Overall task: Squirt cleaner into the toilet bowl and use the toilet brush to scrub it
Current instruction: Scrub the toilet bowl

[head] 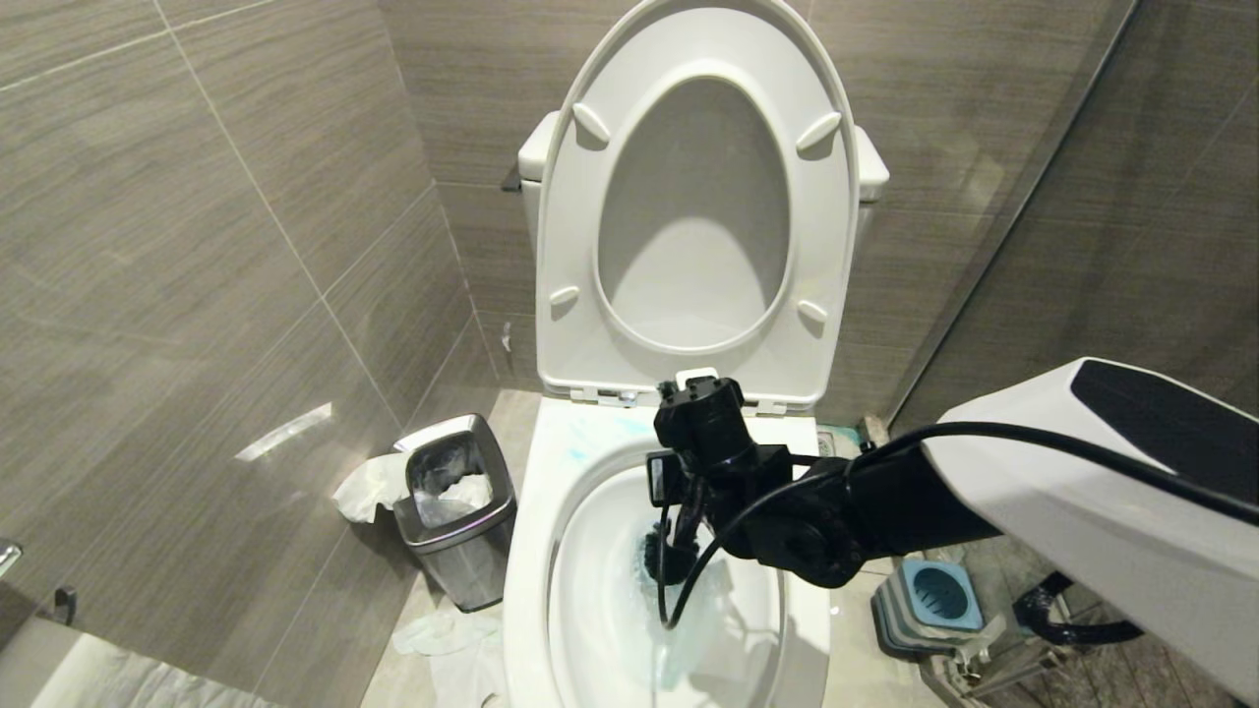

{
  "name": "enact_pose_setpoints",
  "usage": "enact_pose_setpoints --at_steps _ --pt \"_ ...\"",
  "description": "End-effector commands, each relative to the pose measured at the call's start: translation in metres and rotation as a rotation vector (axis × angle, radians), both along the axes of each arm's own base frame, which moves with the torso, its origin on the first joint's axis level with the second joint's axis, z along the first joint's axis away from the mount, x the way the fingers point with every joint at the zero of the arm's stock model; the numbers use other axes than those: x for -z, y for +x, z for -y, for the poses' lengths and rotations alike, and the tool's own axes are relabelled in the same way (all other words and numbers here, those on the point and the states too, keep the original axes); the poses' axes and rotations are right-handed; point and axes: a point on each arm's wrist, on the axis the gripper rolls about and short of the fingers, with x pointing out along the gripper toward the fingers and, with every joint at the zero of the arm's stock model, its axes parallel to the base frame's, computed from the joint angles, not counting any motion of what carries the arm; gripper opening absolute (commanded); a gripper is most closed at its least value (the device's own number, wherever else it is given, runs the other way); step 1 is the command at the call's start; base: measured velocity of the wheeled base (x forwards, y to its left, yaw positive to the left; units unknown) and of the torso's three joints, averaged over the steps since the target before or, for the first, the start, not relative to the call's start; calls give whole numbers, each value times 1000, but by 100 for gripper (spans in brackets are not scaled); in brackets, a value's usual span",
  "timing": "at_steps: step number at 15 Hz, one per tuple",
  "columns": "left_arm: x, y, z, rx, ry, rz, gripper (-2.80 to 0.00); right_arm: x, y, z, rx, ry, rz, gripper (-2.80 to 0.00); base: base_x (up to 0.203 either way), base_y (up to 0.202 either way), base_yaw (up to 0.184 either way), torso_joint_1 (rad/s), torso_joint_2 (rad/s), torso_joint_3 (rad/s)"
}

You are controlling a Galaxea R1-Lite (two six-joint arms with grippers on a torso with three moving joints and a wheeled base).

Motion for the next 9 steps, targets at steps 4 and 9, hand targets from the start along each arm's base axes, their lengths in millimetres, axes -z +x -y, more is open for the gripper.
enact_pose_setpoints --at_steps 4,9 --pt "0 0 0 0 0 -1 -280 -100 -45 37 -8 59 73 -280 0 0 0 0 0 0" --pt "0 0 0 0 0 -1 -280 -65 -30 23 -2 2 13 -280 0 0 0 0 0 0"
